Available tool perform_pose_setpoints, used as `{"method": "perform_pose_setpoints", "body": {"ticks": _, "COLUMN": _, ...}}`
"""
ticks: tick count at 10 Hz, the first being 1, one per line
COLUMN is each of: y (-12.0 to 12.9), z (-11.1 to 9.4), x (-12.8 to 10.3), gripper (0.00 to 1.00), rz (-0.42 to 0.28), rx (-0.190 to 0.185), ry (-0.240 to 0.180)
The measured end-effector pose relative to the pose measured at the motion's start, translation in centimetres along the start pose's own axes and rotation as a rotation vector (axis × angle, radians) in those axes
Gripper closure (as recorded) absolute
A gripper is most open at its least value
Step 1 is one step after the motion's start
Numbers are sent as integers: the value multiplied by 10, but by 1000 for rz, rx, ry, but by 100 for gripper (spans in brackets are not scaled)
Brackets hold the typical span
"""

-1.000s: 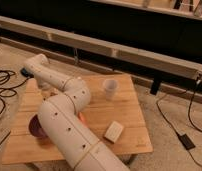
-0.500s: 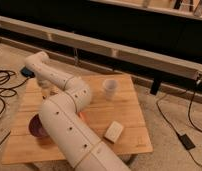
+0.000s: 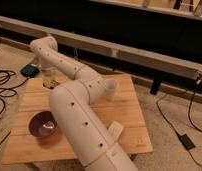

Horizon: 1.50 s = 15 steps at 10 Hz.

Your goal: Place the eraser in the ceramic cup

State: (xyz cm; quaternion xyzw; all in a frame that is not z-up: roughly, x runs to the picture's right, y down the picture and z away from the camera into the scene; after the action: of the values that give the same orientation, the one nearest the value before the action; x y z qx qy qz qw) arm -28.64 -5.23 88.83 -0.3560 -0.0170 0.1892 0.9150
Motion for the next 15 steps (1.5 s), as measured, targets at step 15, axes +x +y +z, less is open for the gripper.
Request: {"method": "perform_pose_setpoints", "body": {"ticks": 15, "y": -69, "z": -113, "x": 143, "gripper": 91, "rz": 243, "rx": 88, "ry": -271}}
